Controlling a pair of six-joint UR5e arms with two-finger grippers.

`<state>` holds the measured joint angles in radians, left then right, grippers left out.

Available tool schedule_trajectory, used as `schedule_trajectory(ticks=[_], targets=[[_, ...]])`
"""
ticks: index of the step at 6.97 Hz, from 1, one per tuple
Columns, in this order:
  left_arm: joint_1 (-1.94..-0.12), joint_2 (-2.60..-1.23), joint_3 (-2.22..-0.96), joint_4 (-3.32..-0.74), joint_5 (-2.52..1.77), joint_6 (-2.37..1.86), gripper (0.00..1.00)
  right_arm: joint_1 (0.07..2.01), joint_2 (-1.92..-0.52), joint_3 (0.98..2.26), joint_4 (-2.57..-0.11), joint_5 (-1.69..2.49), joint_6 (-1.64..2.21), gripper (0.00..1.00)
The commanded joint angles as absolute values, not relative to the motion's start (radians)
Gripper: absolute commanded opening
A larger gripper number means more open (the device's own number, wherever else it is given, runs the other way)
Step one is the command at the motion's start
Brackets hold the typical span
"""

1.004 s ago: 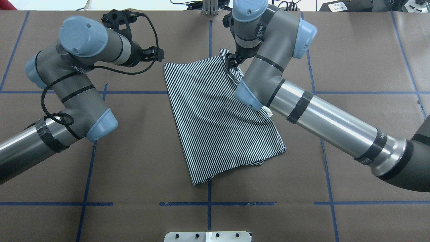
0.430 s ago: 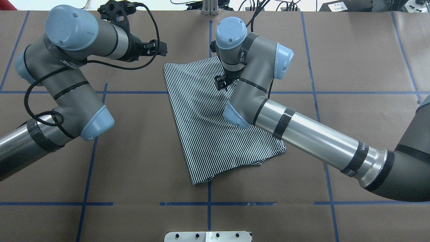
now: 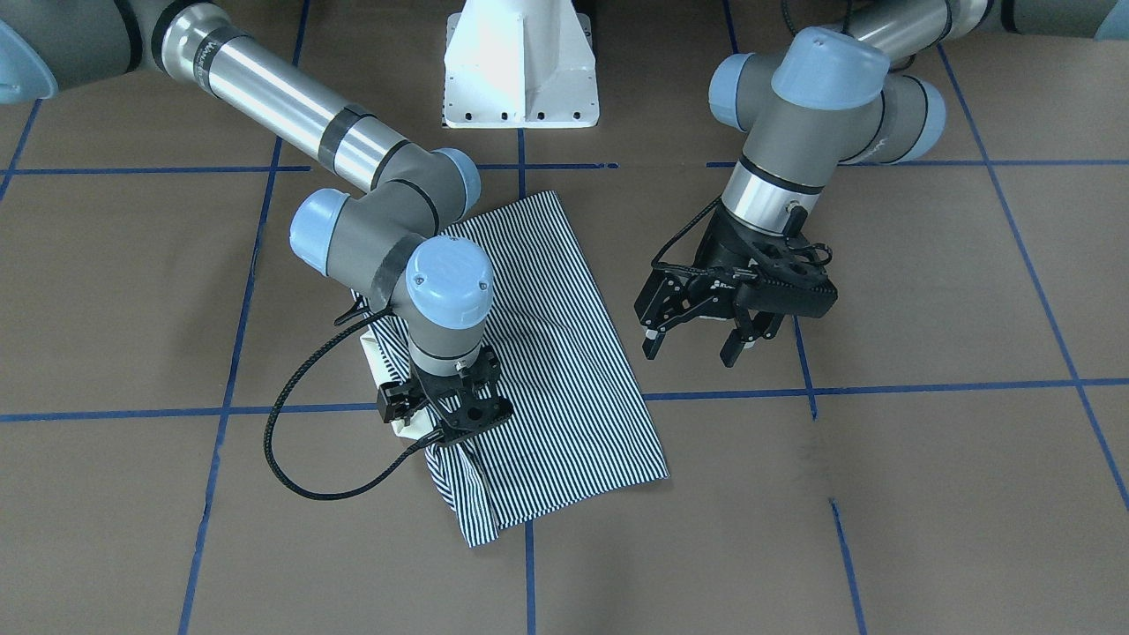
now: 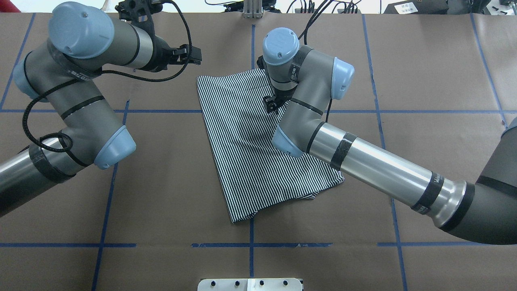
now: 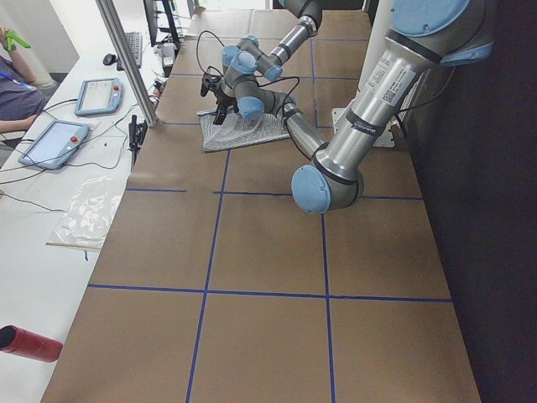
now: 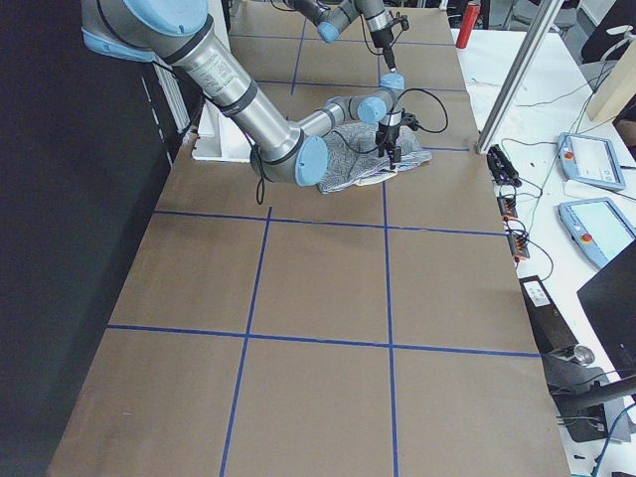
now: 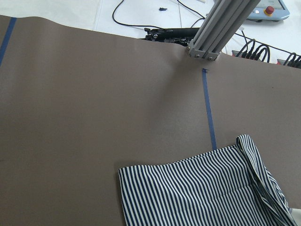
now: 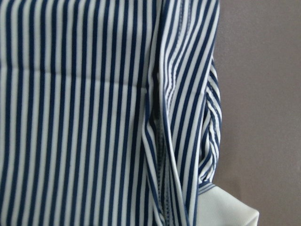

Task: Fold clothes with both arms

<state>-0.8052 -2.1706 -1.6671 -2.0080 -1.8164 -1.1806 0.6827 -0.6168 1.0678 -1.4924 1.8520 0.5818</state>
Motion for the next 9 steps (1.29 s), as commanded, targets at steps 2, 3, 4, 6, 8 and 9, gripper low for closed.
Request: schedule_trajectory(ticks=[2, 3, 4, 6, 8, 9], targets=[[-0.818, -2.172, -1.675, -2.011, -1.844, -1.181, 1.00, 0.715, -0.632, 1.052, -1.493, 1.852, 0.540, 1.00], [-0.818, -2.174, -1.675, -2.011, -1.844, -1.181, 1.00, 0.727, -0.632, 1.049, -1.493, 1.852, 0.537, 1.00], [-0.818, -2.174, -1.675, -2.013, -1.844, -1.181, 1.00, 0.757, -0.634, 1.042, -1.493, 1.853, 0.510, 1.00], [-0.818, -2.177, -1.675, -2.013, -1.844, -1.184, 1.00, 0.858, -0.707, 1.037, -1.488, 1.856, 0.397, 1.00], [-0.831, -2.175, -1.675, -2.013, -1.874, -1.181, 1.00, 0.917, -0.671, 1.040, -1.491, 1.902, 0.365, 1.00], [-0.836, -2.177, -1.680, -2.008, -1.894, -1.184, 1.00, 0.923, -0.649, 1.042, -1.490, 1.925, 0.368, 1.00]])
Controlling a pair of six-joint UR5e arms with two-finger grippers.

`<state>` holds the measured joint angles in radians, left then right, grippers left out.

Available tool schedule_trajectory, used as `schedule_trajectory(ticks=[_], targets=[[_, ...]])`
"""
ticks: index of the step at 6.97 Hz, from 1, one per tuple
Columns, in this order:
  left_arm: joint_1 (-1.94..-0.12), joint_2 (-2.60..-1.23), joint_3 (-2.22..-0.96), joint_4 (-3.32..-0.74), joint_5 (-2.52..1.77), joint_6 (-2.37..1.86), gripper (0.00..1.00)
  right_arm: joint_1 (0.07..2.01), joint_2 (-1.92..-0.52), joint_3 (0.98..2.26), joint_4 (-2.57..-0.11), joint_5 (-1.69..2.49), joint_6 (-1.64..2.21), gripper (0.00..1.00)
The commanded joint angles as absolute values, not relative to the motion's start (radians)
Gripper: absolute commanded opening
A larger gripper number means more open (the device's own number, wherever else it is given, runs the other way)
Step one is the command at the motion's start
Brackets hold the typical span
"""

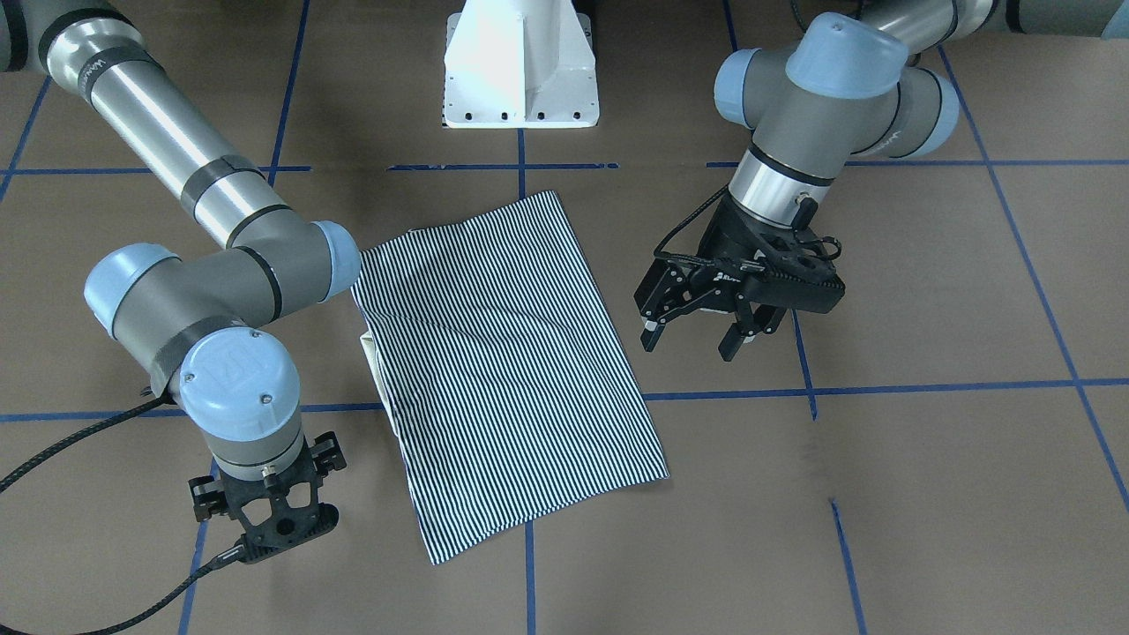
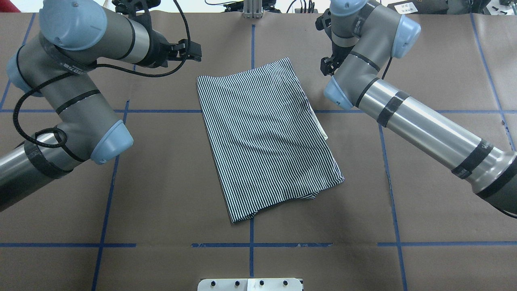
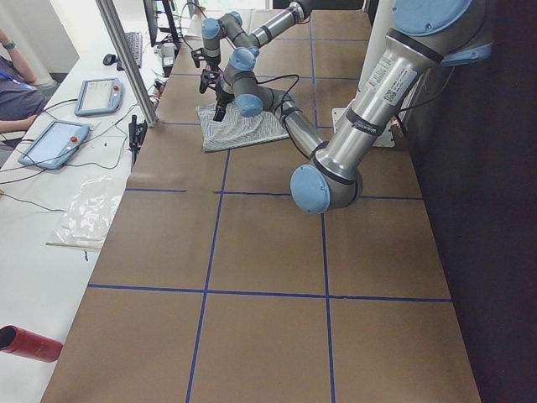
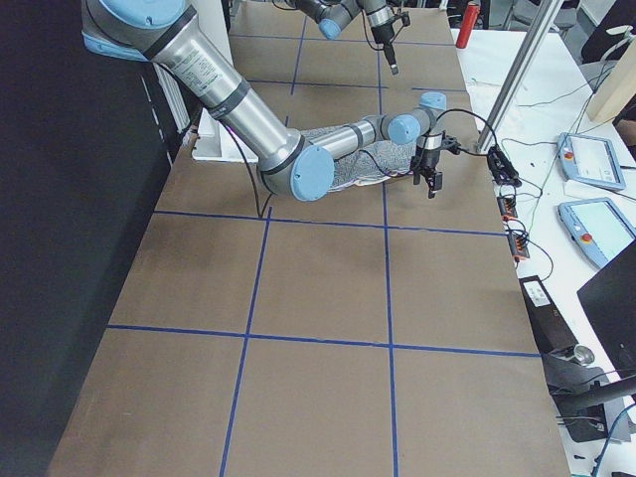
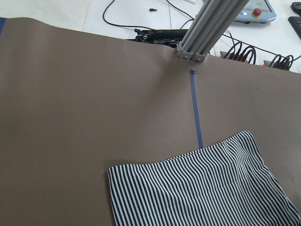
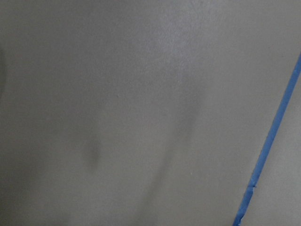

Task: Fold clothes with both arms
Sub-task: 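Lift the right gripper away from the shirt toward the far side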

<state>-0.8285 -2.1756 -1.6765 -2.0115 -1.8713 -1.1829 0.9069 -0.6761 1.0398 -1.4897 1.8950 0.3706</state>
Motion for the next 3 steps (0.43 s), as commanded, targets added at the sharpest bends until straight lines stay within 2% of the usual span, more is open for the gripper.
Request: schedule_trajectory(ticks=[1, 3], targets=[[-0.835, -2.174, -1.687, -2.006, -1.894, -1.209, 1.00, 0.937, -0.649, 1.064, -1.489, 1.975, 0.373, 1.00], [-0.738, -2.172, -1.686, -1.996, -1.937, -1.426, 1.00, 0.954, -0.723, 1.219, -1.529, 2.078, 0.403, 1.00]])
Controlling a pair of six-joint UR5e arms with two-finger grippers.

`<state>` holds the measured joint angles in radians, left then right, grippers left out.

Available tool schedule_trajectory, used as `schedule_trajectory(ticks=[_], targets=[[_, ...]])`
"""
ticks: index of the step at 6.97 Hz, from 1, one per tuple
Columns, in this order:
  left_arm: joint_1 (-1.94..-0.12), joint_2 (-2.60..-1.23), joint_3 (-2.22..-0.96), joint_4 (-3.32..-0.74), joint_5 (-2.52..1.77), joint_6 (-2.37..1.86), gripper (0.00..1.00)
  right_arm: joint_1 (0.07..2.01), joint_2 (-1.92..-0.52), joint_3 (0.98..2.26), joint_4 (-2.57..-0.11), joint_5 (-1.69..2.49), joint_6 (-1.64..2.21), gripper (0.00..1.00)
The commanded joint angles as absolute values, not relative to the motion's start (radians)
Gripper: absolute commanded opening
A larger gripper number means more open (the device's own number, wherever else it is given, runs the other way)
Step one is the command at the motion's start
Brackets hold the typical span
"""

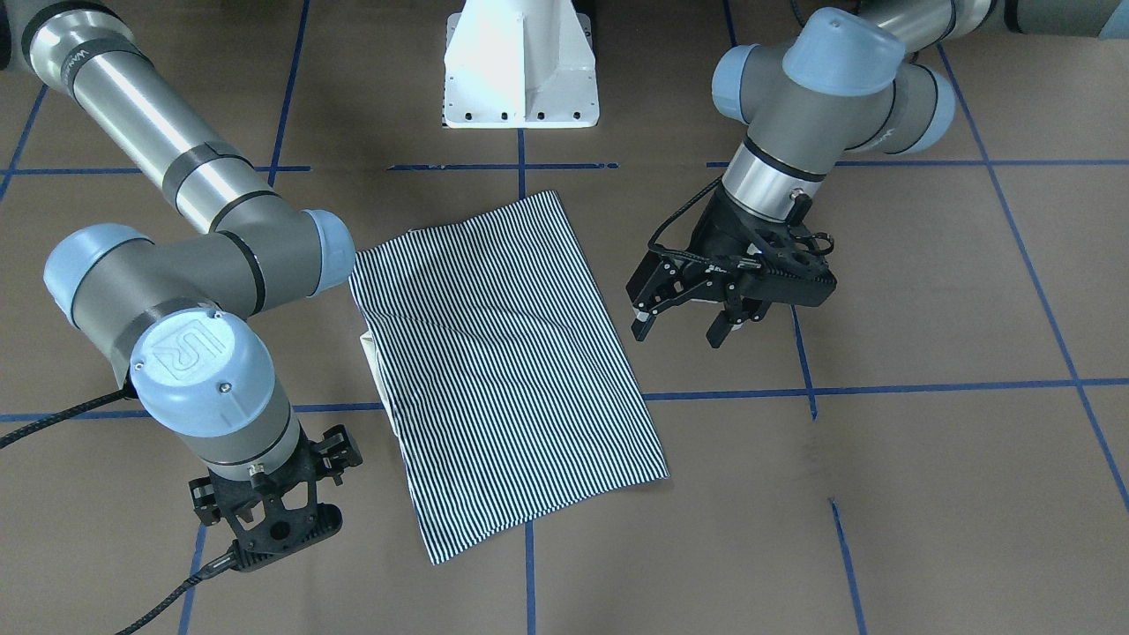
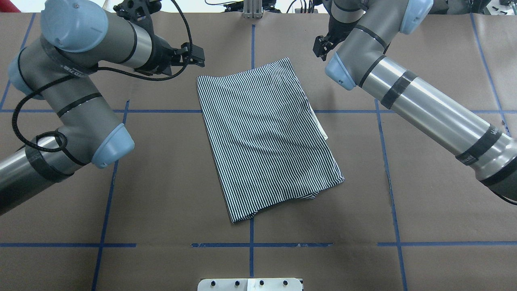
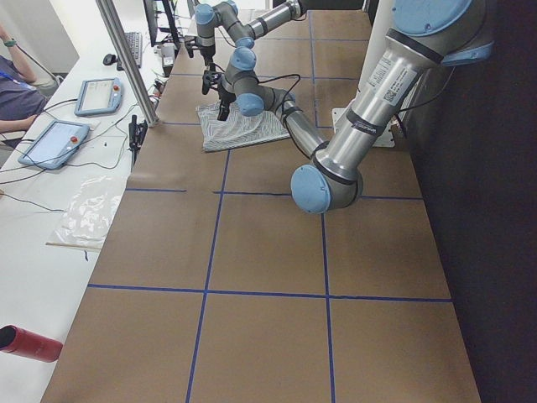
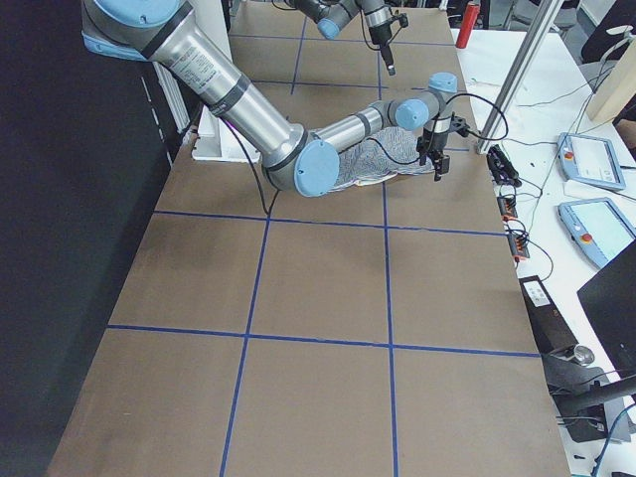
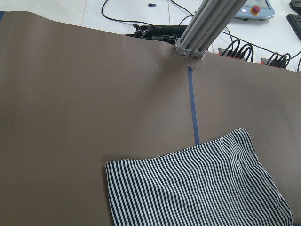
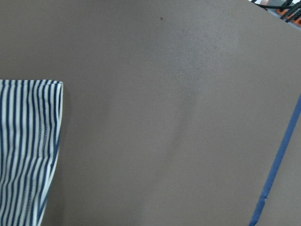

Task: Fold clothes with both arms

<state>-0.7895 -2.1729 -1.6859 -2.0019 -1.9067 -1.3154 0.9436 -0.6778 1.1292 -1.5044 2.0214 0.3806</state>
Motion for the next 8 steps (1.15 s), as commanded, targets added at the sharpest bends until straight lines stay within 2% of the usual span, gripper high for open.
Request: schedule_trajectory(ticks=[1, 2, 3, 5, 8], targets=[[-0.677, -2.172, -1.689, -1.985, -1.942, -1.534, 1.00, 0.954, -0.809, 1.356, -1.575, 2.097, 0.444, 1.00], [-0.619, -2.175, -1.692, -1.921, -1.937, -1.619, 1.00, 0.954, -0.892, 1.491, -1.641, 2.100, 0.457, 1.00], [-0.559, -2.178, -1.693, -1.855, -1.933, -1.676, 1.00, 0.957, -0.931, 1.553, -1.673, 2.132, 0.477, 1.00], [-0.444, -2.181, -1.692, -1.803, -1.866, -1.806, 1.00, 0.951, -0.936, 1.581, -1.677, 2.141, 0.561, 1.00], [-0.364, -2.184, -1.692, -1.770, -1.842, -1.920, 1.00, 0.950, -0.936, 1.594, -1.680, 2.143, 0.568, 1.00]])
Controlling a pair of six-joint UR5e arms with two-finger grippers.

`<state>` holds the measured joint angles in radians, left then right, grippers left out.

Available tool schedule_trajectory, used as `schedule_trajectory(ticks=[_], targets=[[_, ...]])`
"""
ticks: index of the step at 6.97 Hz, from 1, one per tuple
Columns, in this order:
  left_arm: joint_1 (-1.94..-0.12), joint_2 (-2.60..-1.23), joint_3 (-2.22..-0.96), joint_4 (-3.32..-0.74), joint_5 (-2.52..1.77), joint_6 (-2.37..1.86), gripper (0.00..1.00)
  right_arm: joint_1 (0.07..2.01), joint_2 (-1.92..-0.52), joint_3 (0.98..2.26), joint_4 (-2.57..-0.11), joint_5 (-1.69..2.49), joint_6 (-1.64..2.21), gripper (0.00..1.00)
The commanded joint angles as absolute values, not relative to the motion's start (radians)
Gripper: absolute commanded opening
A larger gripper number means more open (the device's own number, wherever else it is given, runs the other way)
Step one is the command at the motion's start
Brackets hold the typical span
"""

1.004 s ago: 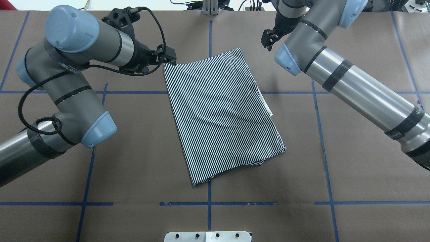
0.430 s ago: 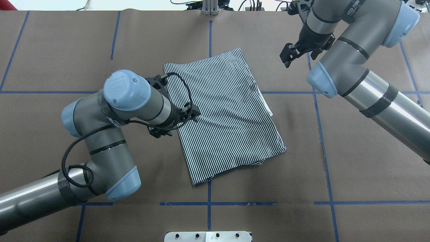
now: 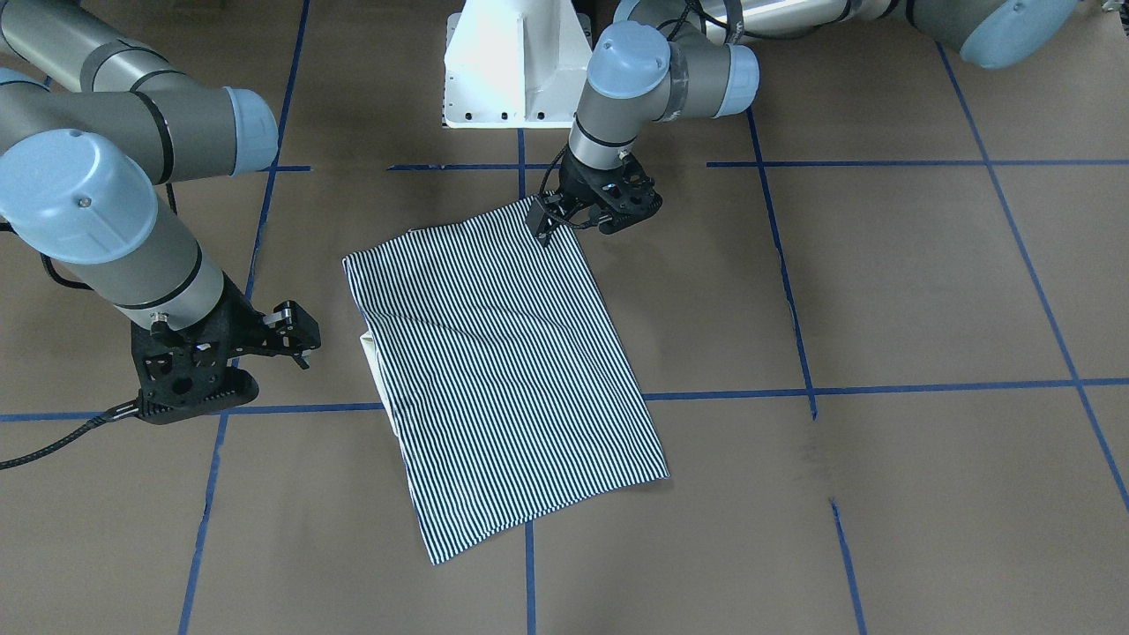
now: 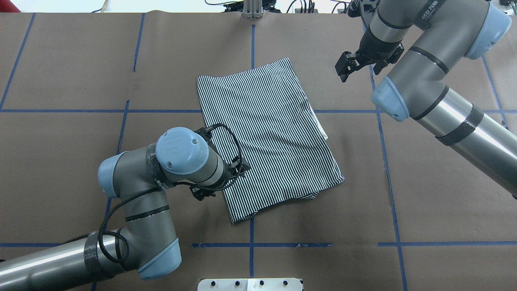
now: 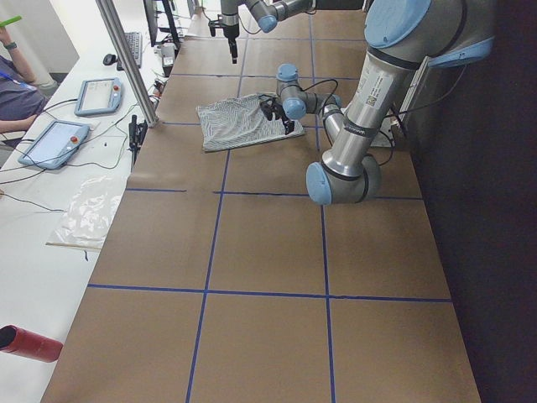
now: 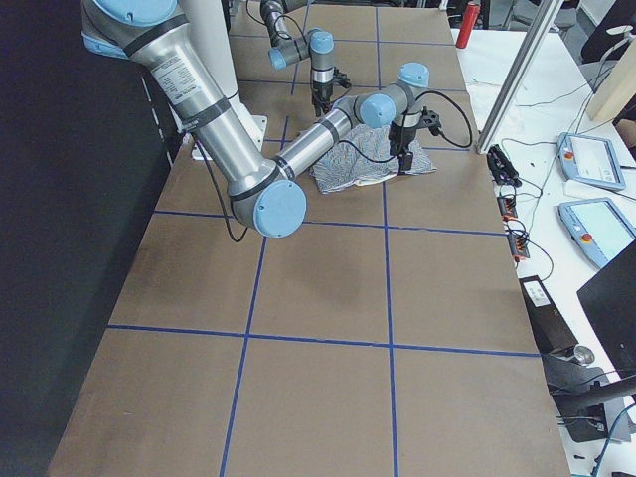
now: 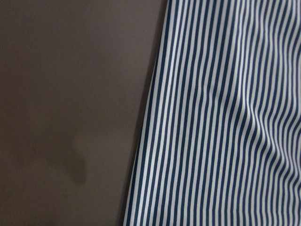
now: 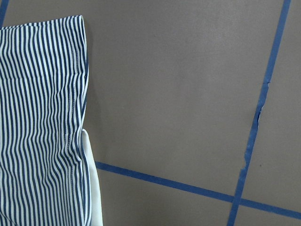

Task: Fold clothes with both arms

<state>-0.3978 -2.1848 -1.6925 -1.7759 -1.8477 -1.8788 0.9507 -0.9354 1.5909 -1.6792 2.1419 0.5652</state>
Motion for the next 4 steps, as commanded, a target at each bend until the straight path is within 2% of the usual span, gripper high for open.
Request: schedule_trajectory(ticks=[1, 3, 4], targets=[[-0.345, -2.186, -1.692, -1.770, -1.842, -1.952, 0.99, 0.950, -0.936, 1.594, -1.680, 2.141, 0.568, 1.00], [-0.322, -2.194, -1.692, -1.769, -1.841, -1.986, 0.96, 0.951, -0.936, 1.600, -1.680, 2.143, 0.568, 1.00], [-0.316, -2.195, -1.690, -1.769, -1.826, -1.994, 0.91, 0.956, -0.937, 1.600, -1.680, 2.144, 0.566, 1.00]])
